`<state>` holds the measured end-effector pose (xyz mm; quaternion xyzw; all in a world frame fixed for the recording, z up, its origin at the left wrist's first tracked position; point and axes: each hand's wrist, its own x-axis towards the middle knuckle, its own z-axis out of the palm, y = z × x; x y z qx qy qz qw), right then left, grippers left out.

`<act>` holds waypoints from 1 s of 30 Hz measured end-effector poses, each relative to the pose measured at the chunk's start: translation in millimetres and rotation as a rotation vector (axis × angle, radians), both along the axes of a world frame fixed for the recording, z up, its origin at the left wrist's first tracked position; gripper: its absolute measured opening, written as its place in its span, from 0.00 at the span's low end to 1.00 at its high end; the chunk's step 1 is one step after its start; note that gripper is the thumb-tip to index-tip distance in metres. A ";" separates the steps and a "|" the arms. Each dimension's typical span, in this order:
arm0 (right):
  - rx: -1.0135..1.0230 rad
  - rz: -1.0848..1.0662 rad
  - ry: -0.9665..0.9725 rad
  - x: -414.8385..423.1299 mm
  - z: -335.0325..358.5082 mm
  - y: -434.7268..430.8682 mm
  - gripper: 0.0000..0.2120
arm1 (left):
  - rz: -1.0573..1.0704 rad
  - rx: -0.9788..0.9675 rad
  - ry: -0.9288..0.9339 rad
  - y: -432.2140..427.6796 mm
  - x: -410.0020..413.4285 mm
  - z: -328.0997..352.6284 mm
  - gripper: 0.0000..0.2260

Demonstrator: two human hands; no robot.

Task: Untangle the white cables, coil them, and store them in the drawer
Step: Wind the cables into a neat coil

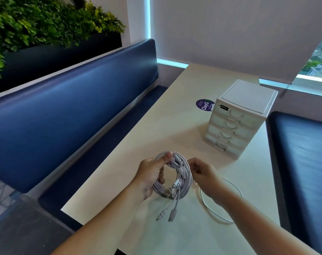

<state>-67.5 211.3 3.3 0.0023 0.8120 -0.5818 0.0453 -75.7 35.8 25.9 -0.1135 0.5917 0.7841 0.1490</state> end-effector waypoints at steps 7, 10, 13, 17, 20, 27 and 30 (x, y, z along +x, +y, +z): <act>-0.182 -0.072 -0.111 9.0 -4.2 -5.5 0.09 | 0.003 0.038 -0.010 7.0 0.9 4.9 0.13; -0.187 -0.133 -0.119 6.7 -2.1 -4.4 0.11 | -0.028 0.037 -0.012 7.8 1.6 7.7 0.13; -0.343 -0.077 -0.216 8.8 4.3 -4.6 0.08 | -0.018 0.012 -0.011 4.8 0.8 7.6 0.11; -0.613 -0.113 -0.232 15.8 13.7 -4.0 0.10 | 0.038 0.006 -0.013 -1.8 -2.1 2.5 0.11; -0.570 -0.107 -0.109 23.1 20.1 -5.5 0.07 | 0.056 0.012 -0.020 -2.3 -2.0 0.1 0.10; -0.389 -0.162 -0.005 25.4 21.7 -12.4 0.09 | 0.053 0.007 -0.008 -0.4 -1.8 -1.6 0.10; -0.440 -0.191 0.020 24.7 23.3 -14.4 0.14 | 0.051 -0.003 0.006 -1.2 -2.2 -0.9 0.11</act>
